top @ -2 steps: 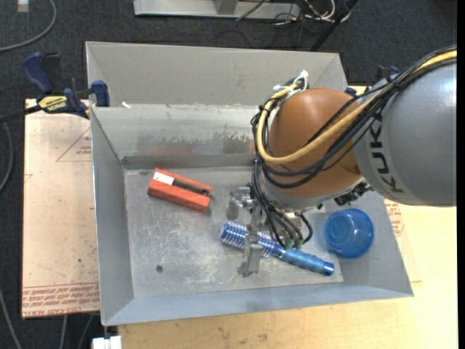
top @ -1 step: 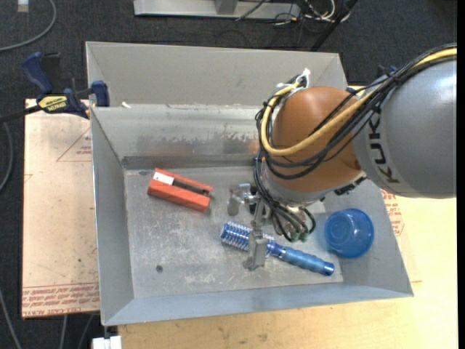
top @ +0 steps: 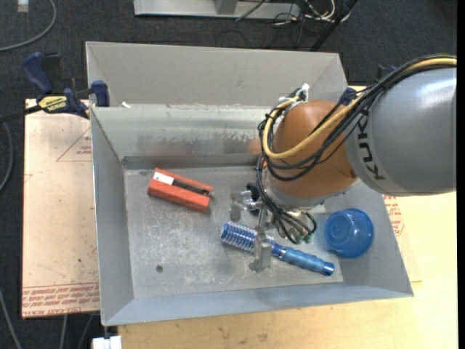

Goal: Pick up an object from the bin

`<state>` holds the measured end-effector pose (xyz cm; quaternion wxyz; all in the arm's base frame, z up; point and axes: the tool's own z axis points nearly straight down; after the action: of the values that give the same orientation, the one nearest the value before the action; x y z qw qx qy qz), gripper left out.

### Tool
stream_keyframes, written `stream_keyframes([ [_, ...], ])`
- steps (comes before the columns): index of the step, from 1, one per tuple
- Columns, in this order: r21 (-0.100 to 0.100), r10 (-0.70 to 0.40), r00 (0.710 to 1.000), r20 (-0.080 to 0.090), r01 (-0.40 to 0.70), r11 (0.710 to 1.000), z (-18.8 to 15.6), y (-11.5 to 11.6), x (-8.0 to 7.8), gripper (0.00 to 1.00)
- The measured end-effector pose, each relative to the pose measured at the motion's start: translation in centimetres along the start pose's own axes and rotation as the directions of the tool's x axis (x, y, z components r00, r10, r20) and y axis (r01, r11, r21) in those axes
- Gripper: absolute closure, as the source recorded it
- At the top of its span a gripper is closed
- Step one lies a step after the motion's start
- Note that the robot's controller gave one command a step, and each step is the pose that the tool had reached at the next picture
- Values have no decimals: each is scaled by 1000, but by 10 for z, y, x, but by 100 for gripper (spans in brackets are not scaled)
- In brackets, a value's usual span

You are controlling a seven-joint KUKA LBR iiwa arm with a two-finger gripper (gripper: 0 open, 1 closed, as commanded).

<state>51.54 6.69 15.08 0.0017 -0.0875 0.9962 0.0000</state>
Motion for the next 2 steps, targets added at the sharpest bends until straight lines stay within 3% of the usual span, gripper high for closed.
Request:
stream_keyframes([
  [1, -4, -31, 1000, 2, 31, 1000, 52, -62, 11, 100],
  [2, -4, -31, 1000, 2, 31, 1000, 52, -62, 11, 100],
])
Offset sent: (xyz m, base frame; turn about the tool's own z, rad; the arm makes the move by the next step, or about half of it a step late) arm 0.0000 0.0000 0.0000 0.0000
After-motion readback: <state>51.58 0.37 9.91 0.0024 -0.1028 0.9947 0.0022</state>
